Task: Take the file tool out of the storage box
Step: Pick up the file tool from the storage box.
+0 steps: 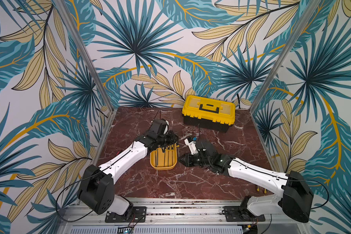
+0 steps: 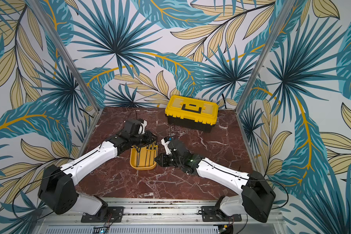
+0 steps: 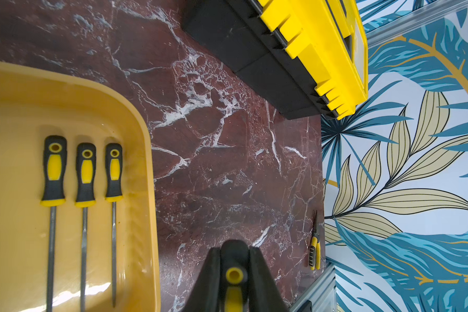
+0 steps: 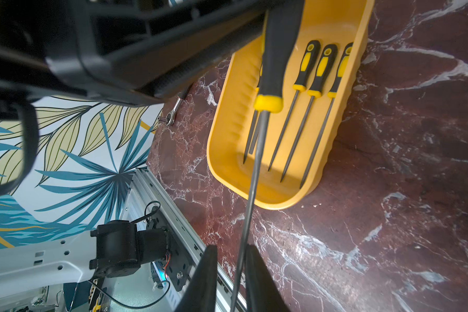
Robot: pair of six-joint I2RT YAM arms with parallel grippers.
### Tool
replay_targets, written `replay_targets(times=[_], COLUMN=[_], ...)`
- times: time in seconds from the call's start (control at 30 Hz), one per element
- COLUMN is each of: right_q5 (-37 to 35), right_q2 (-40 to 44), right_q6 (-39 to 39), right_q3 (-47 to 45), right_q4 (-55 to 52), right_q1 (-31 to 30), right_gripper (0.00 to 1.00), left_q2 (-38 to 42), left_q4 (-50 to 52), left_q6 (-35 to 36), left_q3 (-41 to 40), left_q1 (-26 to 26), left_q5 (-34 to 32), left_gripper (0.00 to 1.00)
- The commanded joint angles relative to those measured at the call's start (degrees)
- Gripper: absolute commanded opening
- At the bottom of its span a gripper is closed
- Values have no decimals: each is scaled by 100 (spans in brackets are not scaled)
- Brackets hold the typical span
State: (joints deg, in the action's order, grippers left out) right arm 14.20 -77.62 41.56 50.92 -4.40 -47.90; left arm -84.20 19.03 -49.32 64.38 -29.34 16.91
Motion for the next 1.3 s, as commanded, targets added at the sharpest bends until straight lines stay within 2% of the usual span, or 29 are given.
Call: replay_targets(times=[0.0,0.33,0.77,0.9,1.1,1.27], right_q5=[-29,-63,-30,-172,-695,-1539], right_q2=[-31,25,33,75,209,482], right_q6=[26,53,41,15,-164,-534], right_q3=[-151,-203,-204,-166,-79,48], right_q4=[110,138,211,87,-467,-1586], right_q1=[-25,-26,-25,-24,-5,132], right_gripper=[23,16,2,0,0,0], left_q2=[232,273,300,308,362,491], left_q4=[-57,-9,-118,-177,-144,294], left_q6=[17,55,21,27,102,470], left_q3=[-63,-90,-154,-180,-94,151], left_q1=[42,112,148,155,223,354], left_q5=[53,54,124,147,260,272], left_gripper=[14,14,14,24,44,67])
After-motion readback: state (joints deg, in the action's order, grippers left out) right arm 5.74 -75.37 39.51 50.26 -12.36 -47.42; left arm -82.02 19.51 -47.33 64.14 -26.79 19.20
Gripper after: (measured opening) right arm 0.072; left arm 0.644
